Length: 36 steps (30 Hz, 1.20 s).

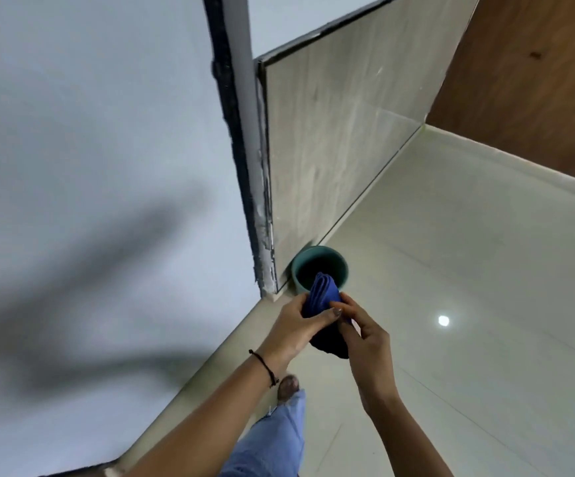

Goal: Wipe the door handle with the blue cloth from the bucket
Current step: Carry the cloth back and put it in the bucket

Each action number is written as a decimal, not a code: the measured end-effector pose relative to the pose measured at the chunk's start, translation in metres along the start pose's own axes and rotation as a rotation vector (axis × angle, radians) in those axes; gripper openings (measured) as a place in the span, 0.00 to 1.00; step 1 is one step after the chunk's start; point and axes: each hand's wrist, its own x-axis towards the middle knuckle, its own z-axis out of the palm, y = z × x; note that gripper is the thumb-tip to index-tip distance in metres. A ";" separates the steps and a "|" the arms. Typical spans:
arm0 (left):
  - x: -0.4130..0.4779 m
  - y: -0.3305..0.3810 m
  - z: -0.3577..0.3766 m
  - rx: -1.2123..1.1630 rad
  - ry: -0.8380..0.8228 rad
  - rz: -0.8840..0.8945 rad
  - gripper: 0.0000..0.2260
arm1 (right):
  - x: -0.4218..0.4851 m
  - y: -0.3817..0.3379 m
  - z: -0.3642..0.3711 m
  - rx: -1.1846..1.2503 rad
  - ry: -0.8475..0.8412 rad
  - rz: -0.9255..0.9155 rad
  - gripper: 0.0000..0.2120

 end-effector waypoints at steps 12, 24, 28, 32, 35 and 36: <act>0.302 -0.037 0.019 -0.211 0.254 -0.318 0.19 | 0.305 0.041 -0.064 -0.130 -0.035 0.447 0.14; 0.574 -0.231 0.017 -0.420 0.427 -0.637 0.12 | 0.576 0.293 -0.091 -0.298 -0.109 0.556 0.18; 0.654 -0.332 0.006 -0.340 0.481 -0.705 0.14 | 0.644 0.401 -0.080 -0.456 -0.181 0.623 0.28; 0.722 -0.431 -0.008 -0.070 0.508 -0.717 0.15 | 0.696 0.487 -0.067 -0.524 -0.175 0.682 0.27; 0.757 -0.479 -0.012 0.106 0.526 -0.769 0.19 | 0.730 0.533 -0.054 -0.464 -0.082 0.771 0.19; 0.767 -0.493 -0.013 0.132 0.523 -0.799 0.19 | 0.740 0.545 -0.050 -0.505 -0.053 0.797 0.17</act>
